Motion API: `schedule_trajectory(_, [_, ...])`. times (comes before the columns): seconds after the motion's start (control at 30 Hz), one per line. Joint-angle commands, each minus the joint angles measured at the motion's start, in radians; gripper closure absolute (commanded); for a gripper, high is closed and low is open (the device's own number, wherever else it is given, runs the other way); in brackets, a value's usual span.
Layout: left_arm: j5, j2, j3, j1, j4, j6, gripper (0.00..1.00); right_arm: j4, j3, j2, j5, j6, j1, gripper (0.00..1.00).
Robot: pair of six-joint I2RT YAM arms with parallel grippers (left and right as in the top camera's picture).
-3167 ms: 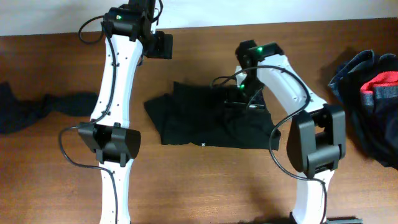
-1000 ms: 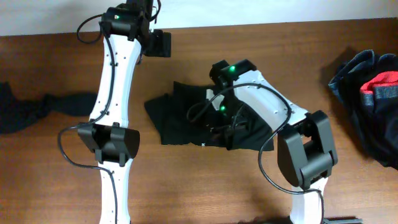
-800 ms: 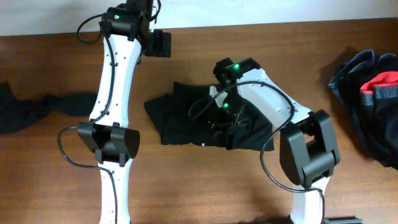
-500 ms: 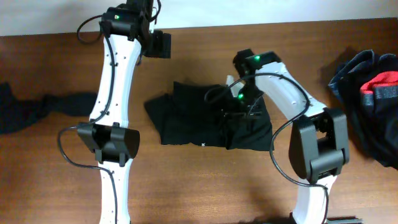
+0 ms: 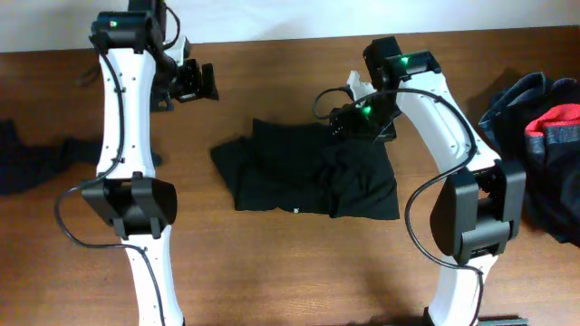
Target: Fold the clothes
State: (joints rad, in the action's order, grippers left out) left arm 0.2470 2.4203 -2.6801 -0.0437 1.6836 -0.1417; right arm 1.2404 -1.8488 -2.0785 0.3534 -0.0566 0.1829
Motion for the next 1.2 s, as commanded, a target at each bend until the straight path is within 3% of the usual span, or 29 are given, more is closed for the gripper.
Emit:
schedule_trajectory(0.0, [0.123,0.003,0.100,-0.010,0.004,0.048,0.01,-0.016,-0.019,0.026,-0.045,-0.003,-0.017,0.10])
schedule_trajectory(0.23, [0.197,0.003,0.363,-0.010,-0.031,0.135,0.02,-0.046,-0.019,0.026,-0.045,-0.003,-0.042,0.08])
schedule_trajectory(0.4, [0.258,0.003,0.575,-0.010,-0.153,0.139,0.05,-0.048,-0.019,0.026,-0.046,0.001,-0.048,0.06])
schedule_trajectory(0.7, [0.290,0.003,0.704,-0.010,-0.323,0.209,0.07,-0.044,-0.019,0.026,-0.048,0.001,-0.048,0.06])
schedule_trajectory(0.83, [0.288,0.003,0.733,-0.010,-0.376,0.227,0.28,-0.043,-0.019,0.026,-0.049,0.000,-0.048,0.06])
schedule_trajectory(0.87, [0.288,0.003,0.735,-0.010,-0.383,0.227,0.39,-0.043,-0.019,0.026,-0.049,0.000,-0.048,0.06])
schedule_trajectory(0.9, [0.288,0.003,0.735,-0.010,-0.391,0.227,0.53,-0.043,-0.019,0.026,-0.052,0.000,-0.048,0.06])
schedule_trajectory(0.97, [0.288,0.003,0.735,-0.009,-0.410,0.227,0.94,-0.043,-0.019,0.026,-0.052,0.000,-0.048,0.06])
schedule_trajectory(1.0, [0.288,0.003,0.734,-0.007,-0.417,0.227,0.99,-0.042,-0.019,0.026,-0.052,-0.001,-0.048,0.06])
schedule_trajectory(1.17, [0.288,0.003,0.734,0.030,-0.424,0.226,0.99,-0.035,-0.019,0.026,-0.056,-0.003,-0.048,0.06])
